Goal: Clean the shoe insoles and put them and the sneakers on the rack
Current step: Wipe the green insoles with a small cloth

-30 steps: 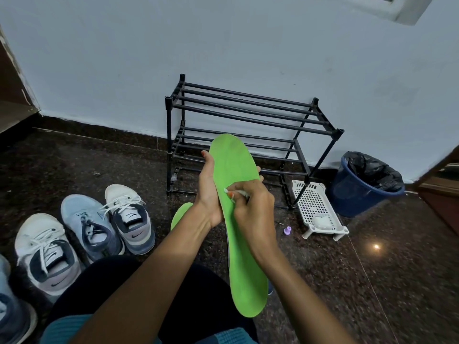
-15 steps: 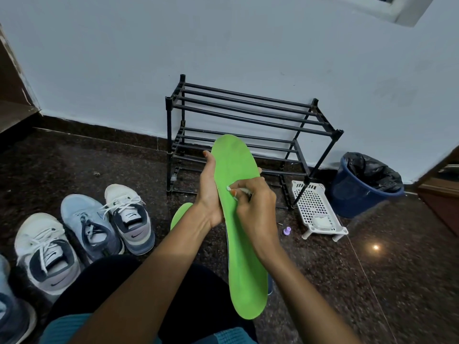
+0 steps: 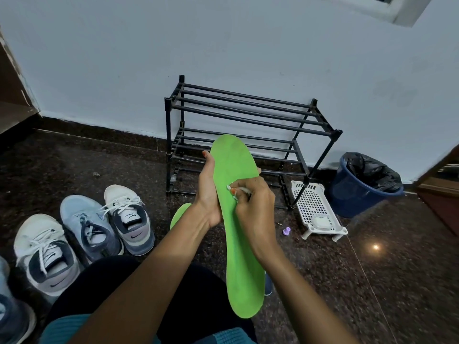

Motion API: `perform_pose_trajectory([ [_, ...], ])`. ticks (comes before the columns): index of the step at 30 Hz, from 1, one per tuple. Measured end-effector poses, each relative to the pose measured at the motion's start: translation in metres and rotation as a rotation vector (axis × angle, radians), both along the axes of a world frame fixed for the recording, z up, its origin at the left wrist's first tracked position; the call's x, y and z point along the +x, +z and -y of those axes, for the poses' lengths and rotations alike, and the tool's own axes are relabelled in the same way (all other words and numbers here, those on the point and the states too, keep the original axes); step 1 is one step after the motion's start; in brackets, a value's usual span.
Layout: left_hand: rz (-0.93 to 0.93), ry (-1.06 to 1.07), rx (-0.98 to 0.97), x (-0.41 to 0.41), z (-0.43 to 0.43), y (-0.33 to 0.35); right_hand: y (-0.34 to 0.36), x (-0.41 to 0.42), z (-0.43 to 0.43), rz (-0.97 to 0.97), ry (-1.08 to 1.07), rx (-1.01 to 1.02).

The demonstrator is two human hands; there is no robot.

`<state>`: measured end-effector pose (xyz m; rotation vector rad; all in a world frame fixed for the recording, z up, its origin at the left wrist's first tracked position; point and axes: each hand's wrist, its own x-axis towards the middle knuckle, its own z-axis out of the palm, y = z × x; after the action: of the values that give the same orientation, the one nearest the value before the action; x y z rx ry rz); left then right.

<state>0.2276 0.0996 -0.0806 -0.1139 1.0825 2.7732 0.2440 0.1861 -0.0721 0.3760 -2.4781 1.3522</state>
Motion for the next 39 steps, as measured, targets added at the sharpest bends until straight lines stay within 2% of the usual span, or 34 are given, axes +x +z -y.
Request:
perform_pose_trajectory([
  [7,0.016,-0.003,0.086,-0.005,0.004,-0.005,-0.008,0.027,0.0,-0.008,0.113,0.022],
  [15,0.008,0.028,-0.046,-0.001,0.001,0.0,0.002,-0.001,-0.004,-0.043,-0.023,0.042],
  [23,0.02,0.045,0.036,-0.006,0.006,-0.003,-0.007,0.029,-0.002,0.001,0.113,-0.001],
  [33,-0.009,0.021,-0.051,-0.001,0.003,0.002,-0.001,0.0,-0.004,-0.078,-0.053,0.115],
  [39,-0.006,0.062,0.025,-0.004,0.006,-0.001,-0.009,0.027,-0.004,-0.042,0.072,0.043],
])
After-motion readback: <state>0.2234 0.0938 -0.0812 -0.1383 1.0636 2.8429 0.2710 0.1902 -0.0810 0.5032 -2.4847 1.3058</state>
